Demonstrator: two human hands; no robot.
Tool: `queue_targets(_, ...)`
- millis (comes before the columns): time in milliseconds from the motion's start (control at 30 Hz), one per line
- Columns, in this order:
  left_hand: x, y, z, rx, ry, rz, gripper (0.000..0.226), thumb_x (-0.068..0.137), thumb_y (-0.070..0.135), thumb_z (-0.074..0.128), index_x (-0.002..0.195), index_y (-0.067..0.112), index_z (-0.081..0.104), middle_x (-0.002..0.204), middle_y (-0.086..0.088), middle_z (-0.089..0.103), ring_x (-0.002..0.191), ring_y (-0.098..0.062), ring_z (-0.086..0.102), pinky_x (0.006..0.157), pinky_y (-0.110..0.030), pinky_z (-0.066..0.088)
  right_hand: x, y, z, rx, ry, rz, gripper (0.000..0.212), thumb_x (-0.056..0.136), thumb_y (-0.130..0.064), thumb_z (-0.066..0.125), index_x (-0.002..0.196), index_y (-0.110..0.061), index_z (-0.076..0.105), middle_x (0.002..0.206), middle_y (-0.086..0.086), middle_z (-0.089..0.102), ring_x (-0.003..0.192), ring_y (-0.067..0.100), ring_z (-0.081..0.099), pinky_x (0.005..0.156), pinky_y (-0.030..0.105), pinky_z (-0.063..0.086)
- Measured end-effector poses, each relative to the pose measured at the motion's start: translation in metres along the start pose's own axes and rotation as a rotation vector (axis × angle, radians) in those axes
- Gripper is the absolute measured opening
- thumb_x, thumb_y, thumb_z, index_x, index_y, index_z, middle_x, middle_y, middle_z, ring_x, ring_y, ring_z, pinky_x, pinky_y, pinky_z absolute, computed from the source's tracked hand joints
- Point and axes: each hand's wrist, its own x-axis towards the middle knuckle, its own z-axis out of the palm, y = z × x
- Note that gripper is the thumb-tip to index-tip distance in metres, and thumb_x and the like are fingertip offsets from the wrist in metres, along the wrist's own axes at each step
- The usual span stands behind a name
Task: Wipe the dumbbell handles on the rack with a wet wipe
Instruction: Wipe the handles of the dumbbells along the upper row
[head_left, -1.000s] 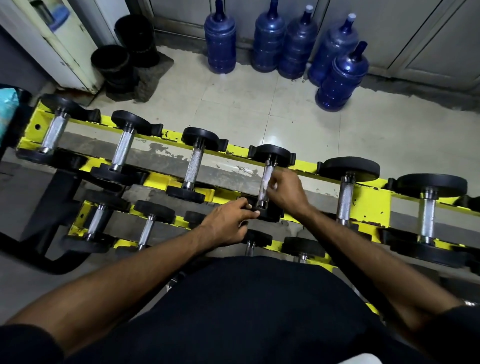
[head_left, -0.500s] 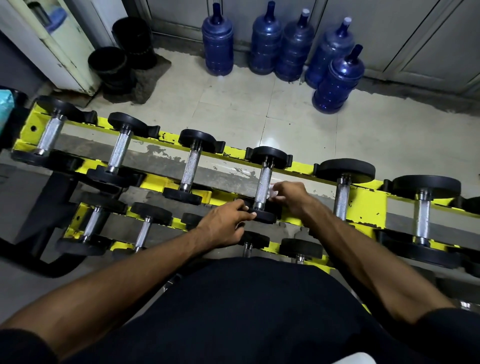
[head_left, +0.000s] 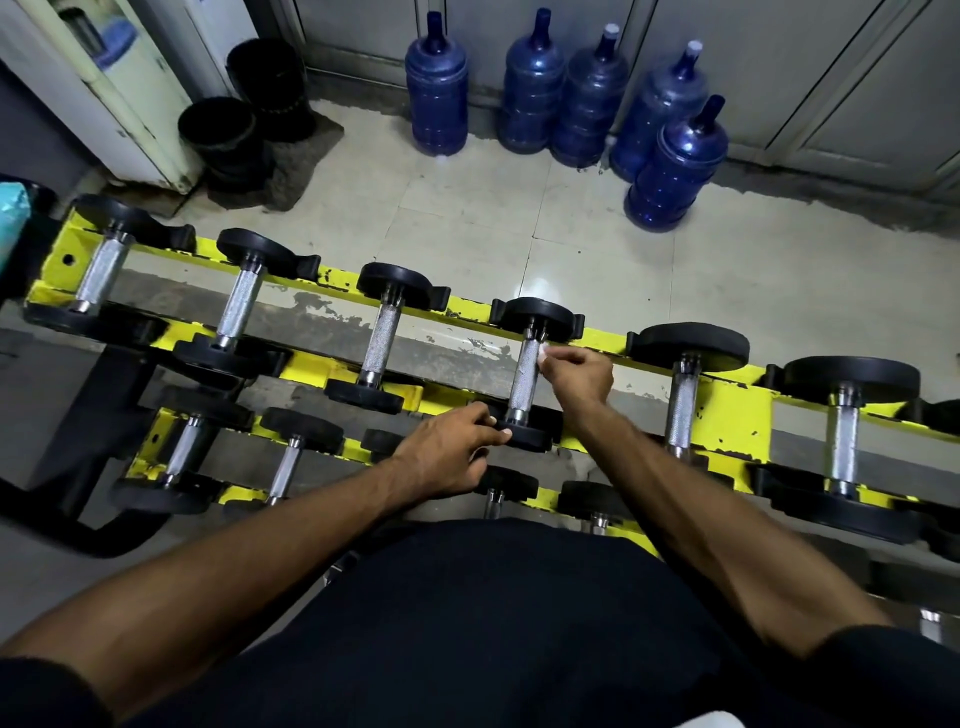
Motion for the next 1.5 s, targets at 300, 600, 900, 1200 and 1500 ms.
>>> queue_targets(300, -0.002, 0.002, -0.002, -0.017, 0.004, -0.001, 0.042, 0.09, 0.023, 0.062, 0.132, 0.026, 0.063, 0.113, 0.002, 0.054, 0.105, -0.015, 0.057, 0.085, -0.035, 0.053, -0.006, 0.003, 0.014, -1.054, -0.142, -0.996, 0.027, 0.079, 0.005, 0.067, 0.104, -0.001, 0.072, 0.116, 0.011, 0.066, 0.115, 0.027, 0.052, 0.094, 0.034, 0.049)
queue_targets(600, 0.0, 0.006, -0.002, 0.0, -0.013, -0.006, 0.037, 0.086, 0.02, 0.06, 0.122, 0.019, 0.069, 0.113, -0.002, 0.054, 0.103, -0.021, 0.057, 0.084, -0.037, 0.052, -0.028, -0.044, 0.057, -1.752, -0.415, -0.888, 0.026, 0.094, -0.004, 0.054, 0.116, -0.007, 0.067, 0.111, 0.012, 0.066, 0.109, 0.029, 0.054, 0.081, 0.037, 0.049)
queue_targets(900, -0.001, 0.006, -0.003, -0.022, -0.013, -0.019, 0.044, 0.09, 0.021, 0.06, 0.134, 0.025, 0.062, 0.114, 0.001, 0.054, 0.106, -0.016, 0.056, 0.087, -0.036, 0.053, -0.012, -0.014, 0.016, -1.005, -0.137, -0.939, 0.019, 0.078, 0.009, 0.064, 0.093, 0.003, 0.072, 0.101, 0.011, 0.068, 0.096, 0.029, 0.061, 0.069, 0.031, 0.048)
queue_targets(1200, -0.003, 0.002, -0.001, -0.039, -0.036, -0.017, 0.047, 0.089, 0.022, 0.059, 0.136, 0.025, 0.059, 0.118, 0.003, 0.052, 0.111, -0.015, 0.056, 0.09, -0.038, 0.054, 0.016, -0.012, 0.02, 0.324, -0.077, 0.339, 0.026, 0.087, 0.009, 0.049, 0.075, -0.013, 0.057, 0.068, 0.004, 0.054, 0.064, 0.02, 0.052, 0.066, 0.033, 0.05)
queue_targets(1500, -0.003, 0.001, 0.0, -0.053, -0.025, -0.023, 0.047, 0.088, 0.022, 0.06, 0.135, 0.025, 0.061, 0.116, 0.003, 0.052, 0.108, -0.014, 0.057, 0.09, -0.037, 0.054, 0.02, -0.004, 0.011, 0.514, -0.117, 0.439, 0.024, 0.082, 0.014, 0.054, 0.088, -0.006, 0.065, 0.083, 0.011, 0.063, 0.073, 0.021, 0.059, 0.07, 0.035, 0.057)
